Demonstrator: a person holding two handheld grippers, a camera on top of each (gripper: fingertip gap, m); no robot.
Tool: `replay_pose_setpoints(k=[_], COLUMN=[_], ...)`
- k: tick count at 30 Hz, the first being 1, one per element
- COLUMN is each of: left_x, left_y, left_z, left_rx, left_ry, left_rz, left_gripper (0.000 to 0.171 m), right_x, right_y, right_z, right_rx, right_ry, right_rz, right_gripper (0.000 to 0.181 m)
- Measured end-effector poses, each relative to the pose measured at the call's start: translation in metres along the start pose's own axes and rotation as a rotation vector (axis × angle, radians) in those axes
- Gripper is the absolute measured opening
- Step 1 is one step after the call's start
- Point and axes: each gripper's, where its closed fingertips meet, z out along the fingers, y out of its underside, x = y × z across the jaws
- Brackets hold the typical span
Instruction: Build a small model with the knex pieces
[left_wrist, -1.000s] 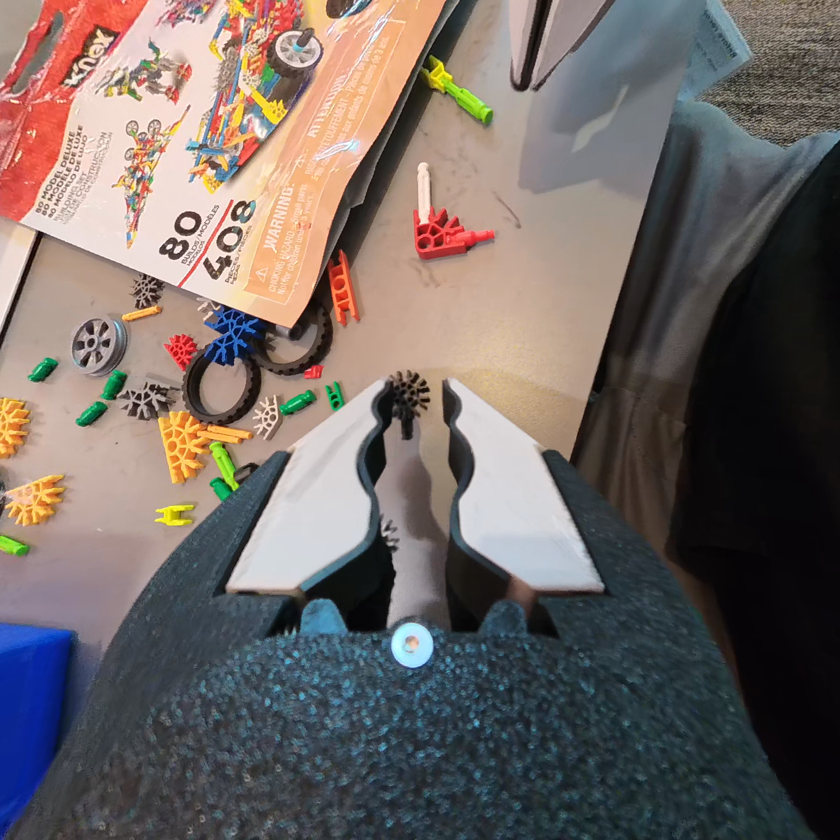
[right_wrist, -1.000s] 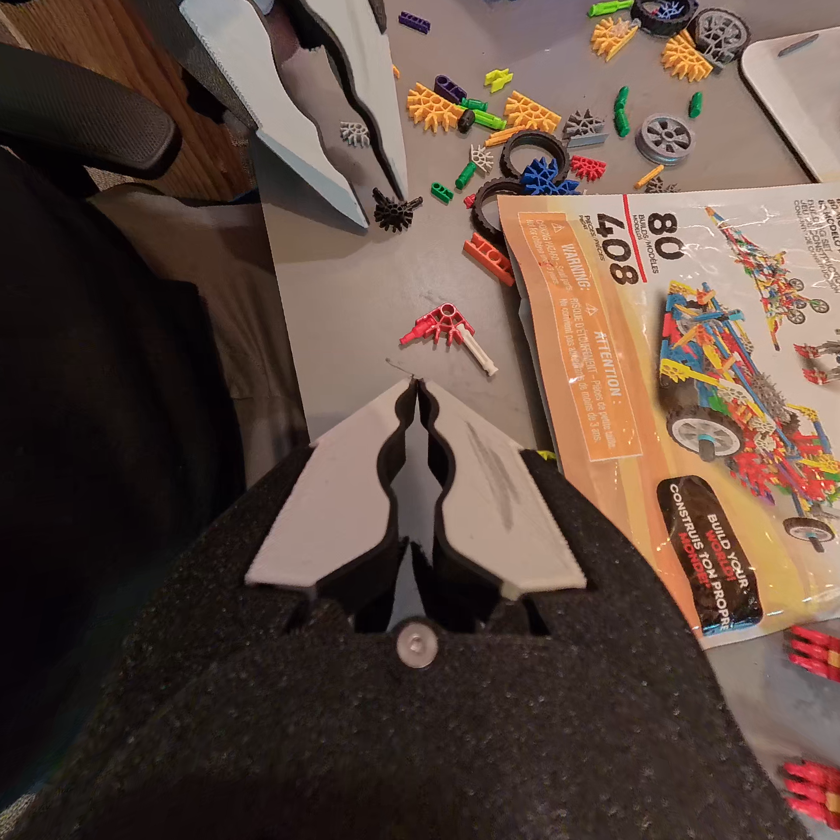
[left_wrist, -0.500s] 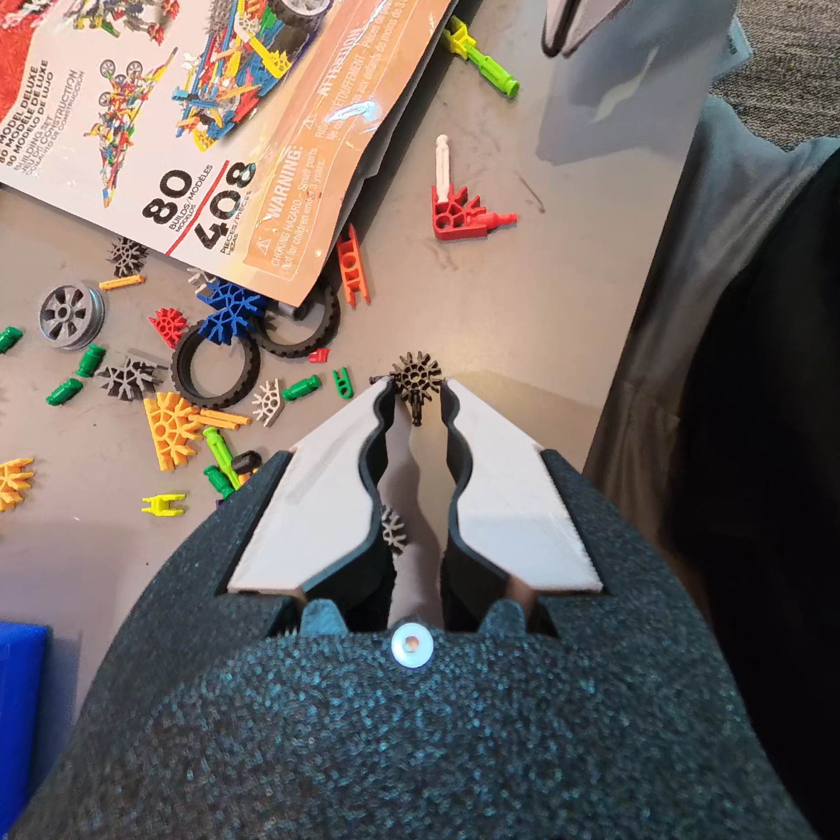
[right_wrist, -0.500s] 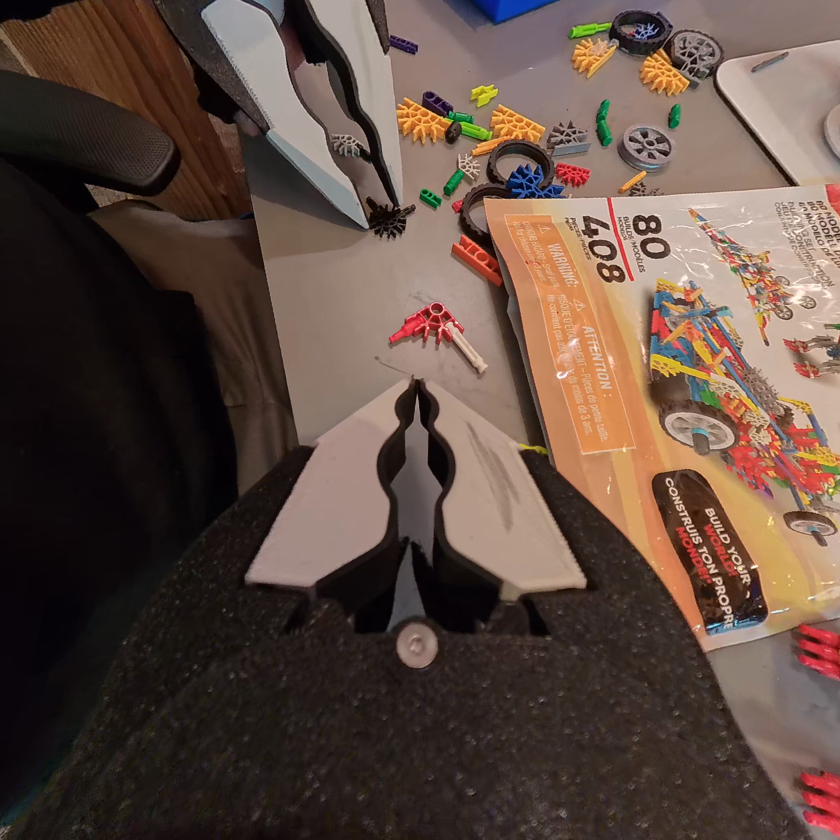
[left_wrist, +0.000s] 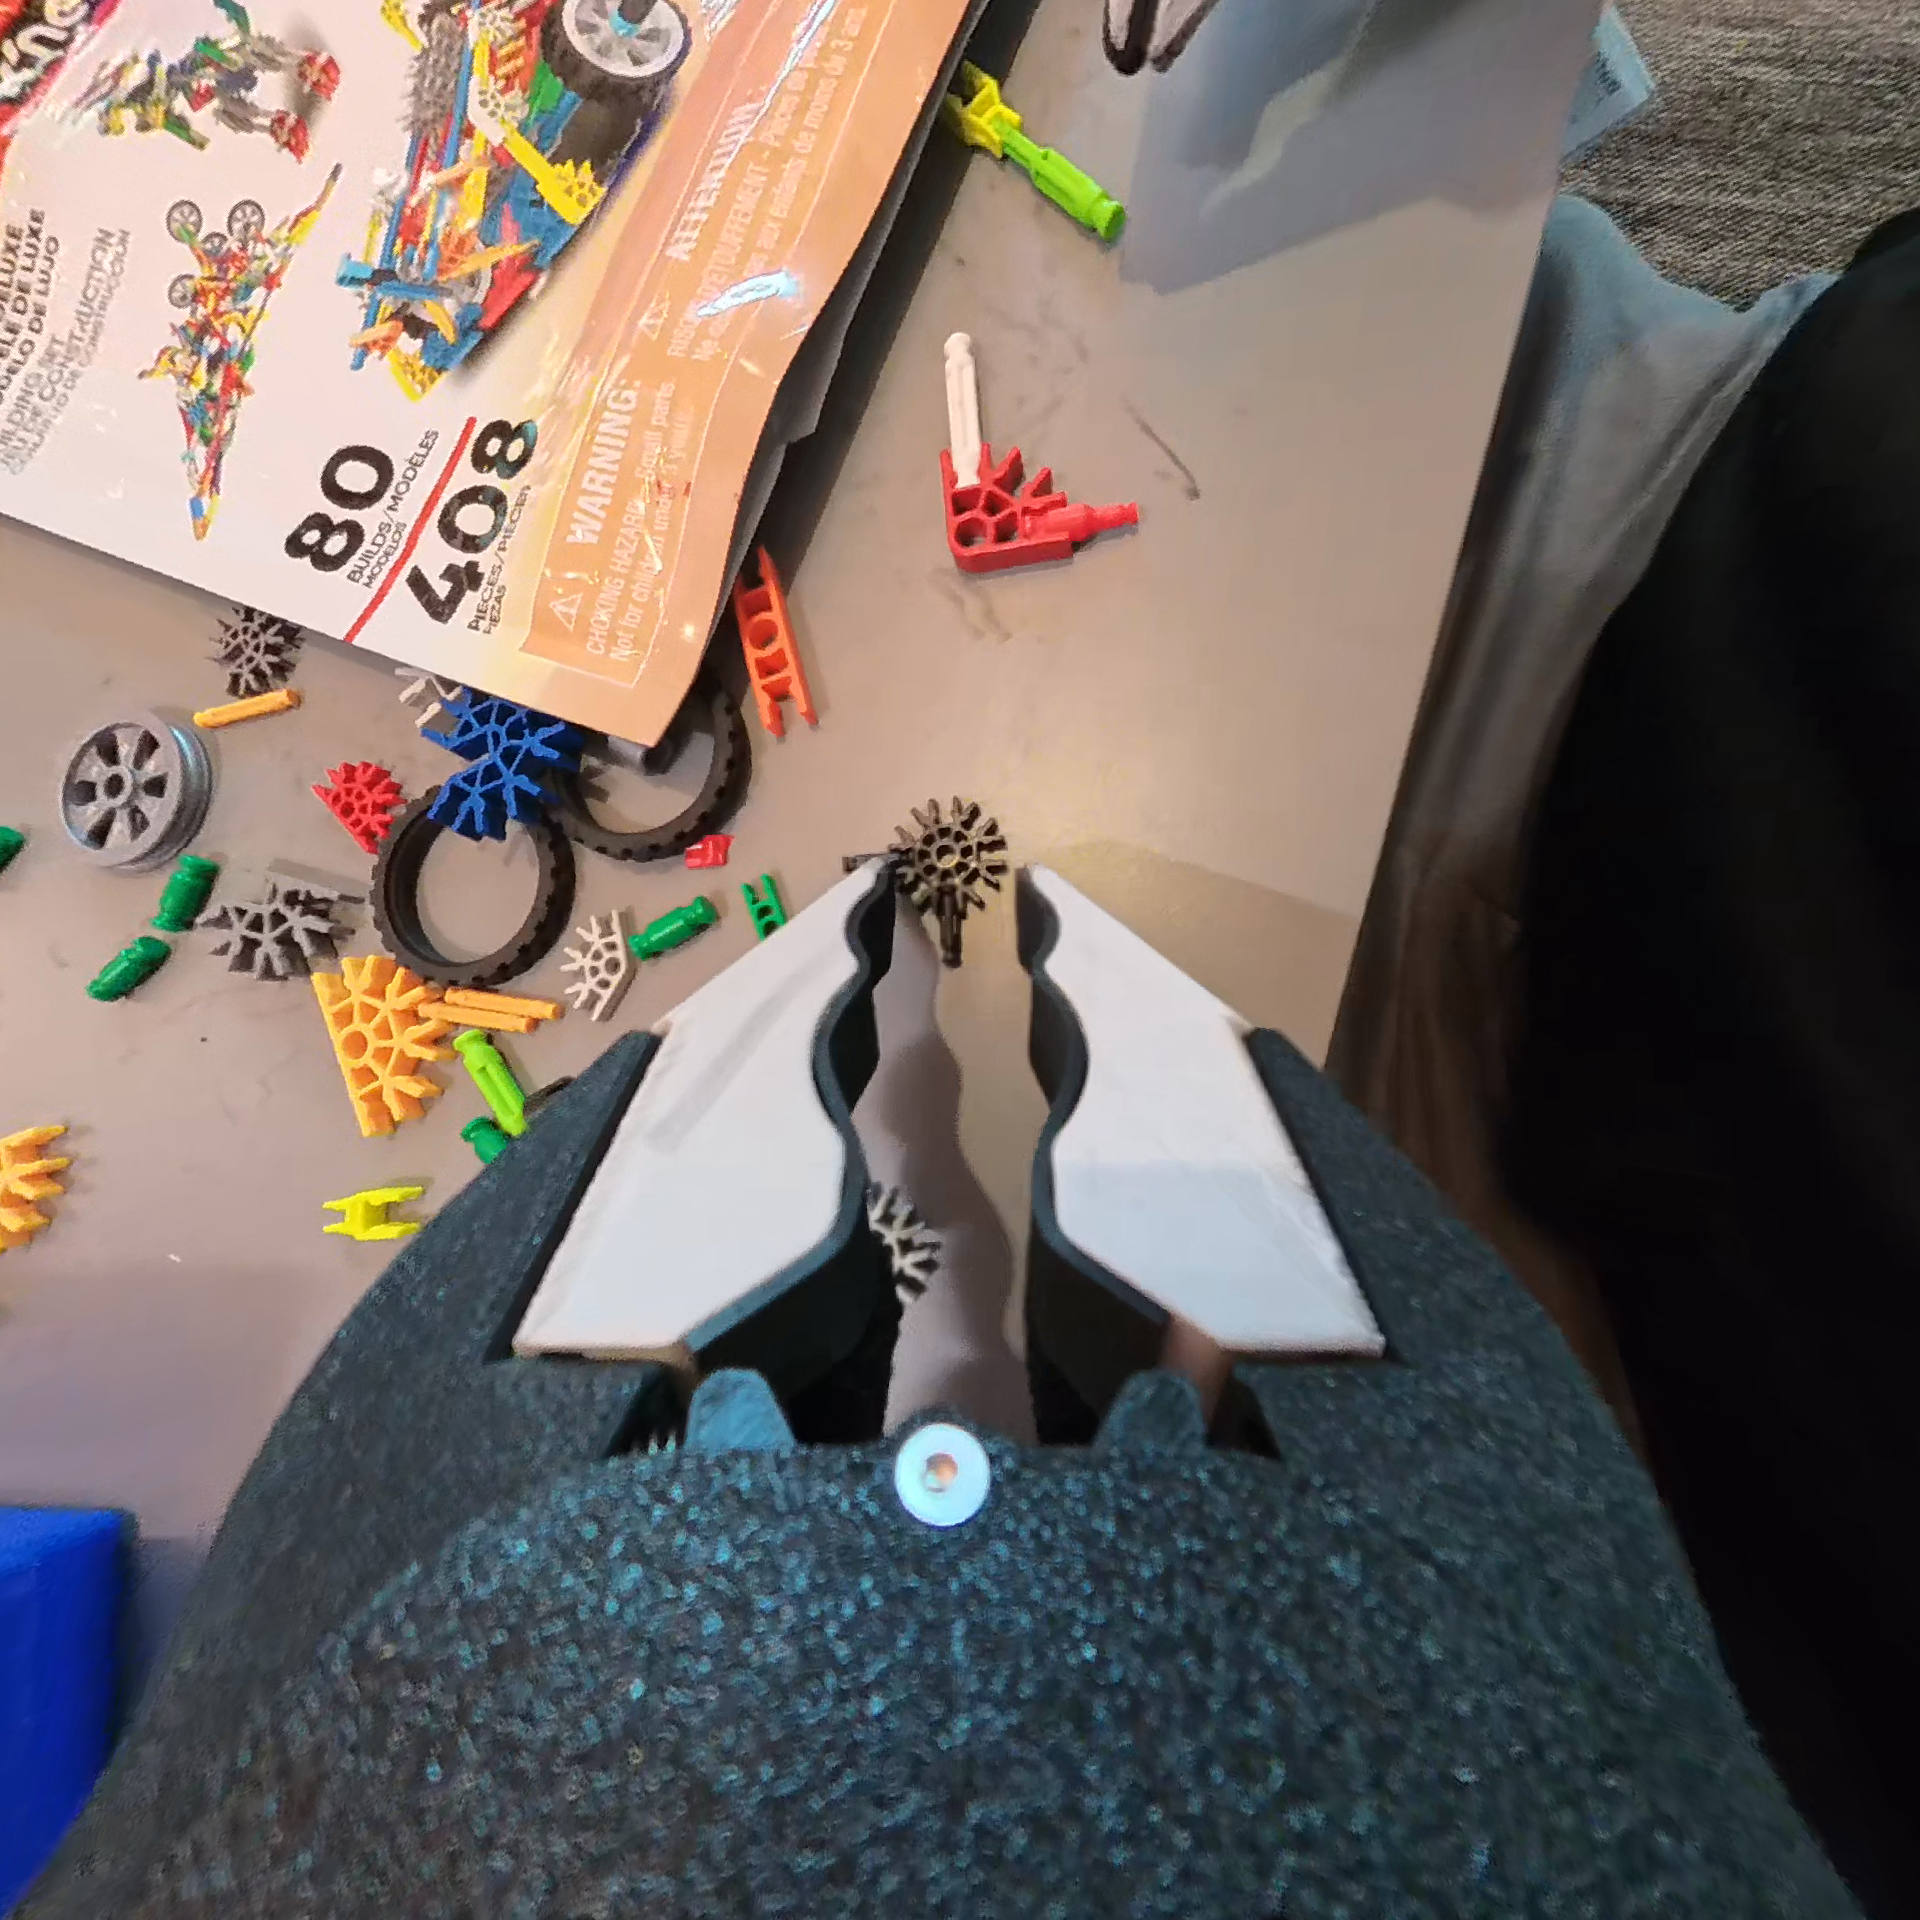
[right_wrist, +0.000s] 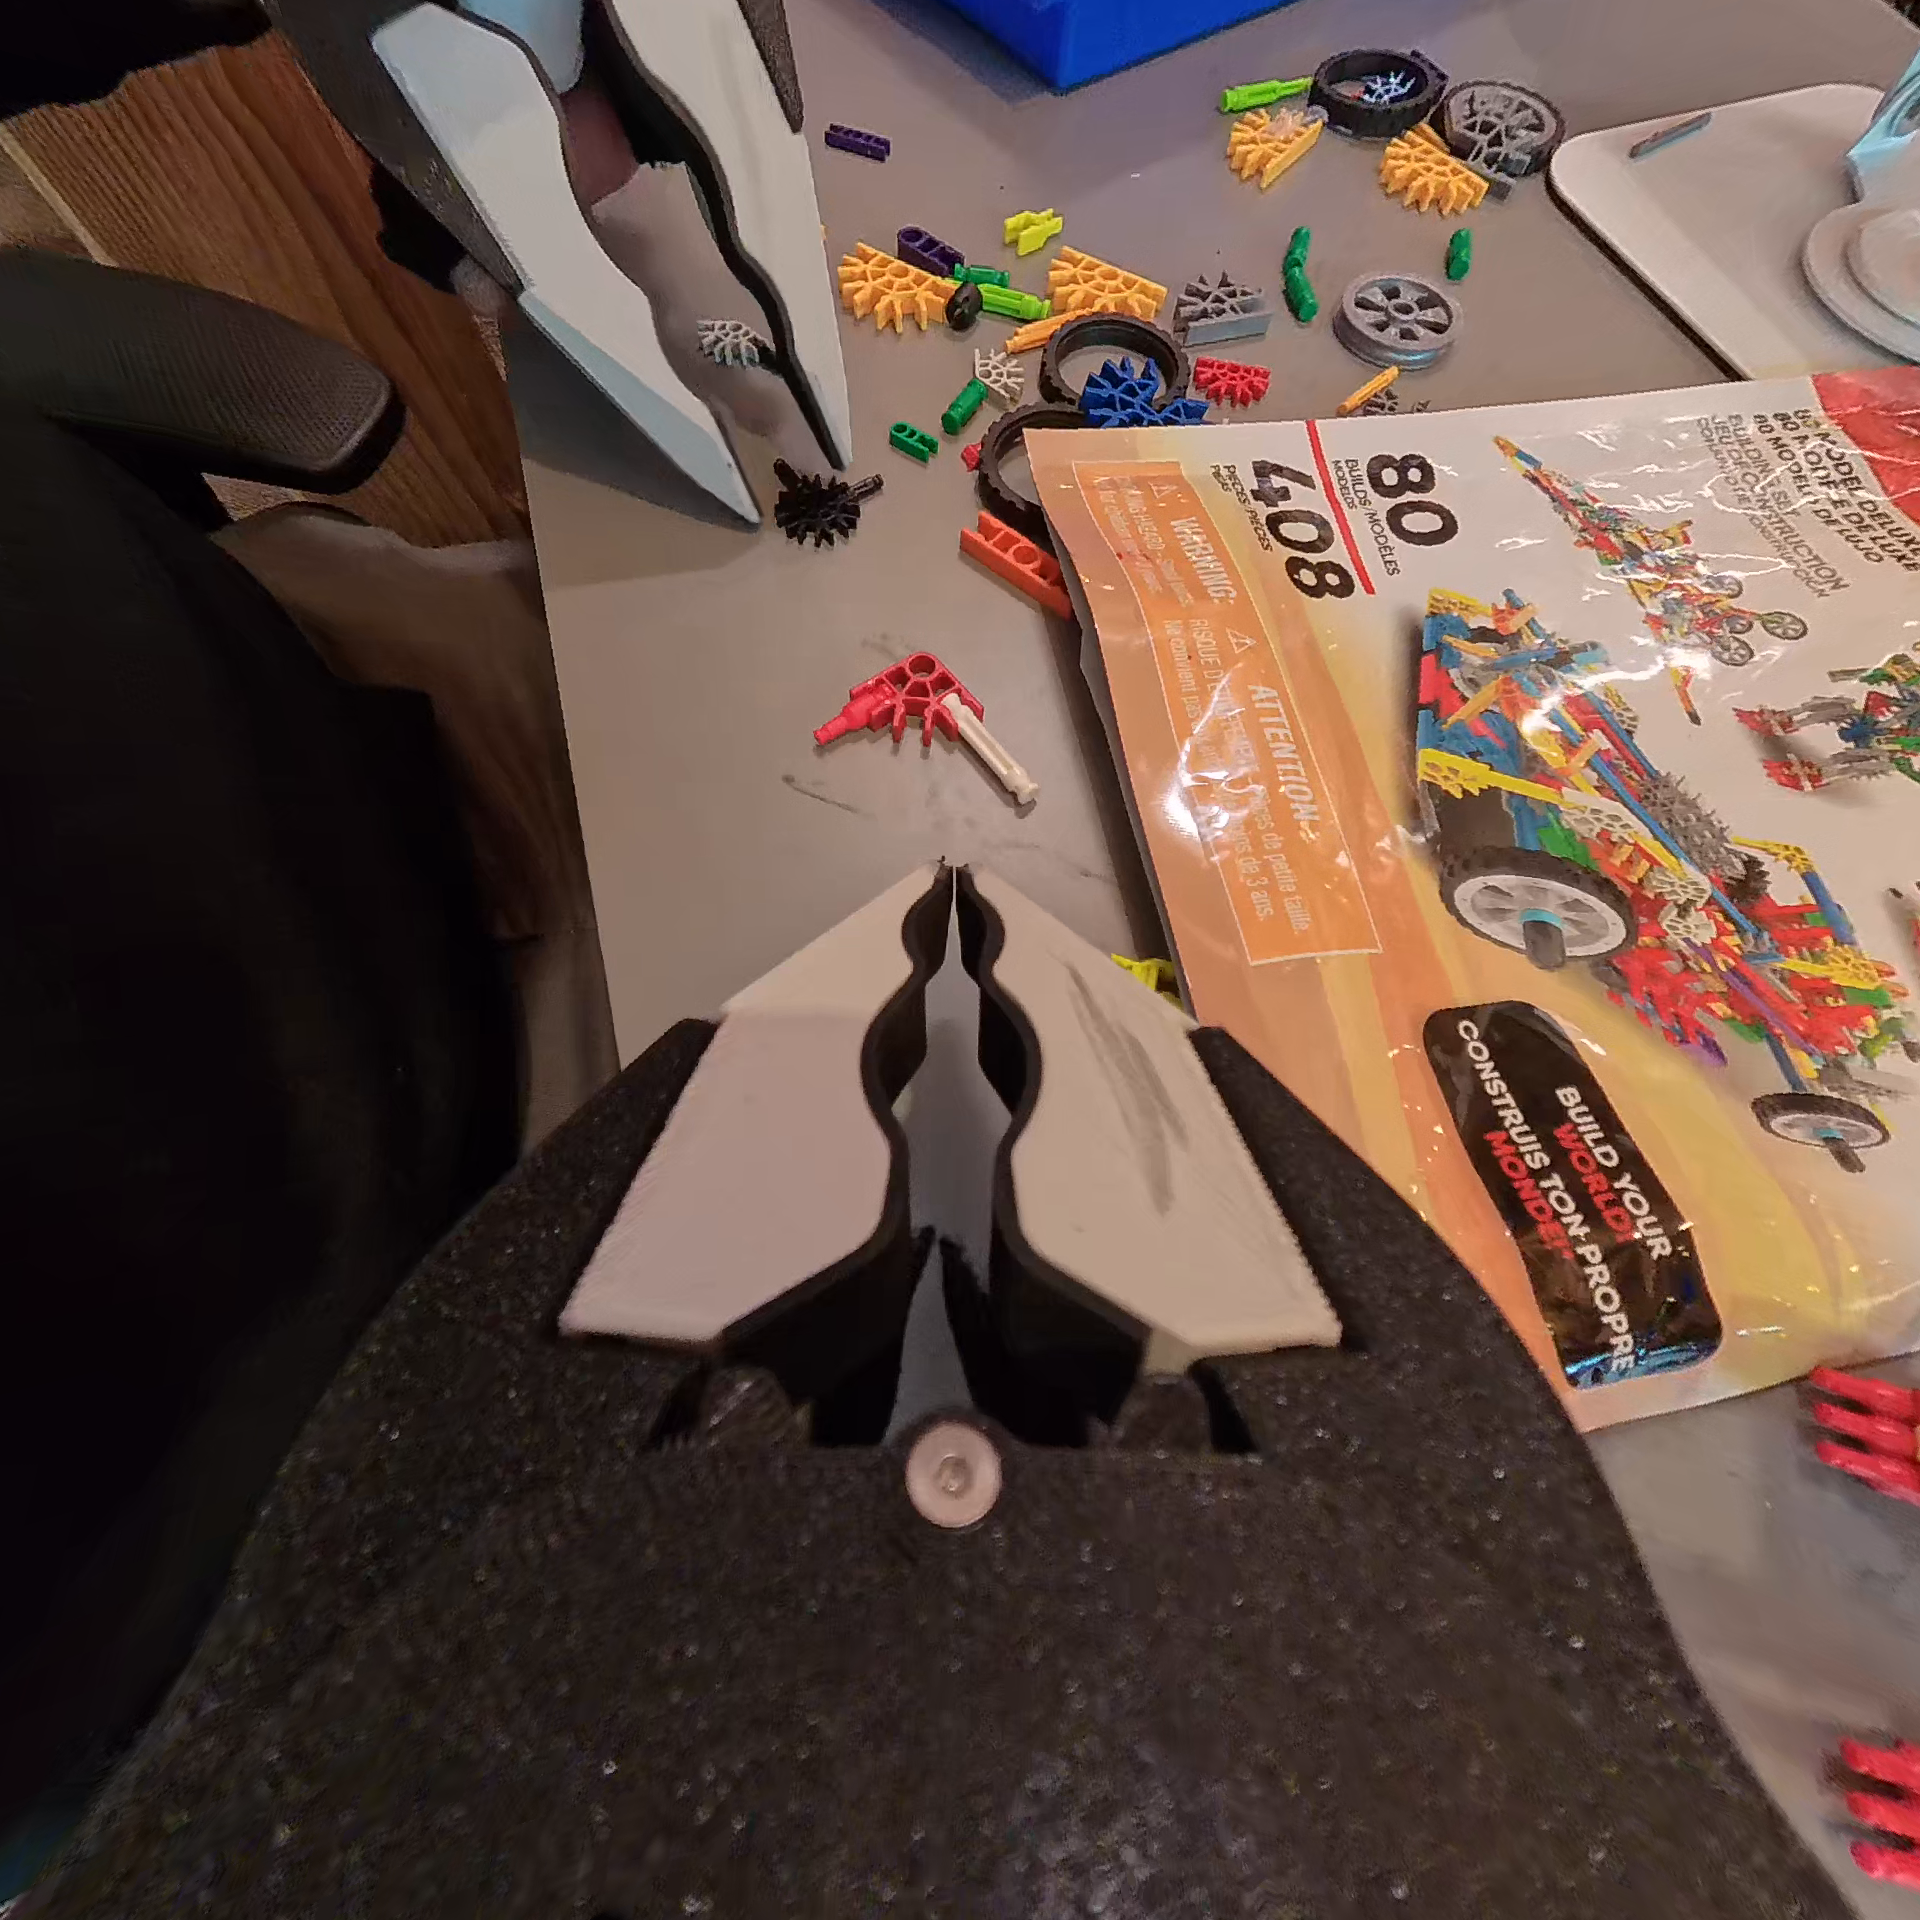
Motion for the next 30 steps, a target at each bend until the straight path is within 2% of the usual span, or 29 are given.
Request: replay_pose_setpoints(k=[6,9,15,20,25,30], left_x=[-0.007,-0.019,-0.061,-0.087,-0.125,-0.164], left_y=[-0.002,0.004,0.03,0.053,0.061,0.078], left_z=[-0.02,-0.039,-0.083,-0.104,-0.145,-0.178], left_rx=[0.027,0.014,-0.047,-0.108,-0.128,-0.189], left_ry=[-0.004,-0.053,-0.203,-0.296,-0.431,-0.503], left_rz=[-0.046,-0.051,-0.071,-0.096,-0.108,-0.115], left_gripper=[0.026,0.025,0.023,0.021,0.019,0.017], right_x=[0.003,0.004,0.004,0.006,0.006,0.008], right_y=[0.004,0.005,0.006,0.008,0.01,0.012], right_z=[-0.001,-0.001,0.0,0.001,0.003,0.005], right_rx=[0.015,0.021,0.01,0.0,-0.017,-0.028], right_ry=[-0.006,-0.006,-0.005,0.002,-0.001,0.007], right_rz=[0.009,0.016,0.013,0.024,0.033,0.041], right_gripper=[0.0,0.0,0.0,0.0,0.0,0.0])
